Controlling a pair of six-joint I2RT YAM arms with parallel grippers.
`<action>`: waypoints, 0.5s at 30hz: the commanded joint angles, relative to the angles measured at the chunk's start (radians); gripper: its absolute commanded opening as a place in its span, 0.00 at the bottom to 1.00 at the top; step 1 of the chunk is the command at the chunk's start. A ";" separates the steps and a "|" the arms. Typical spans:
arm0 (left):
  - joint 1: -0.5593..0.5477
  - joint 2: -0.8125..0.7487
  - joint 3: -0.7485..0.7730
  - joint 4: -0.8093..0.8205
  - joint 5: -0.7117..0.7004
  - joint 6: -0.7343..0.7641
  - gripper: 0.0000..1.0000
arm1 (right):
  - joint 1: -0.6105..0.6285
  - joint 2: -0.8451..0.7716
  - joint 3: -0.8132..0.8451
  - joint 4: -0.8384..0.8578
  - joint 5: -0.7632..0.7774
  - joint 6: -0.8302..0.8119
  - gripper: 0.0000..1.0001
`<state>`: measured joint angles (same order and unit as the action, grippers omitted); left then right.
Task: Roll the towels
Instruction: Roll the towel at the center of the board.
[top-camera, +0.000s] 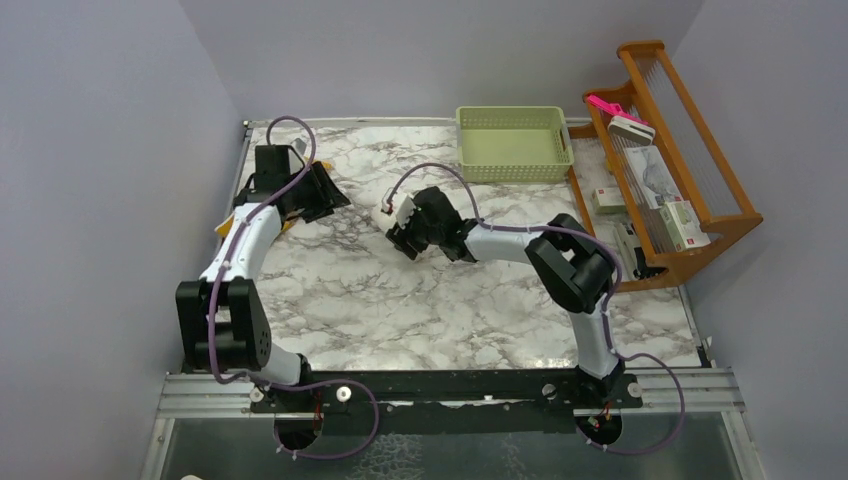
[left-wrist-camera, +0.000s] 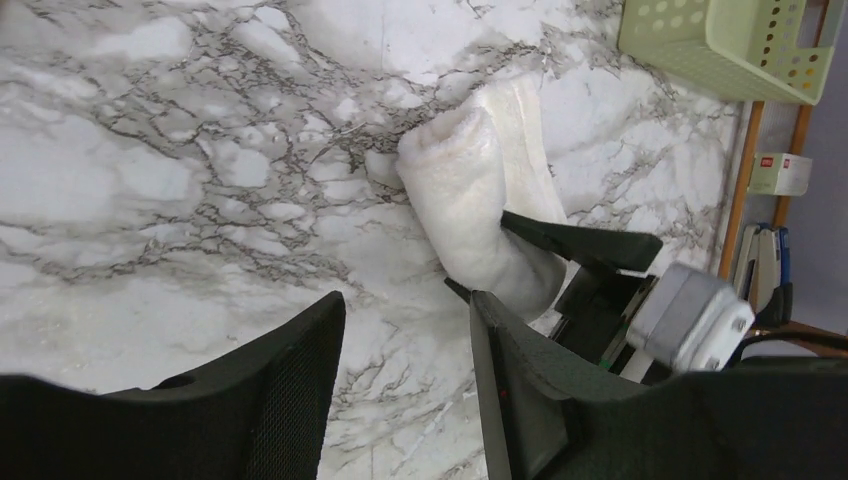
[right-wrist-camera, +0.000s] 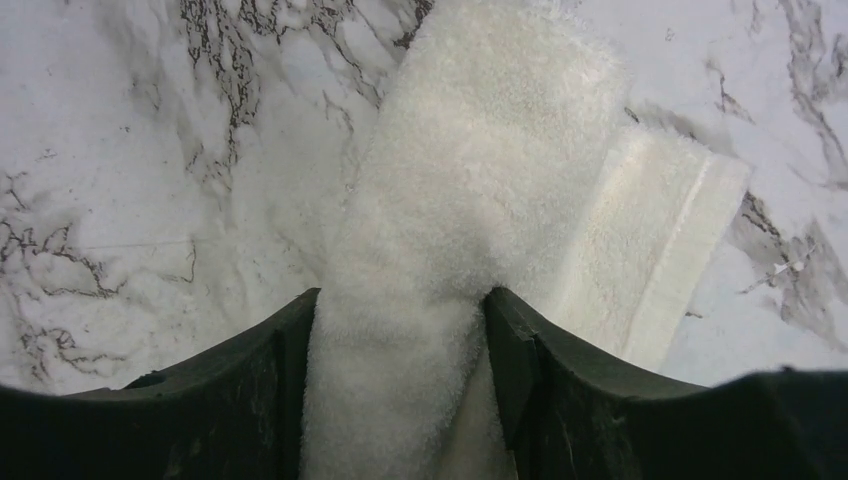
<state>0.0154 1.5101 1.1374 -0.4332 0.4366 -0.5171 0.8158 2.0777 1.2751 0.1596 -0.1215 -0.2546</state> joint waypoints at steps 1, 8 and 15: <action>0.020 -0.093 -0.077 -0.040 -0.018 0.023 0.52 | -0.033 0.026 0.025 -0.229 -0.162 0.138 0.58; 0.020 -0.165 -0.165 -0.023 0.013 0.019 0.54 | -0.096 -0.079 -0.029 -0.188 -0.491 0.372 0.57; 0.014 -0.188 -0.223 -0.007 0.026 0.016 0.54 | -0.241 -0.060 -0.095 0.051 -0.774 0.636 0.57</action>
<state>0.0368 1.3621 0.9340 -0.4503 0.4377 -0.5091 0.6464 2.0167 1.2190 0.0933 -0.6804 0.1833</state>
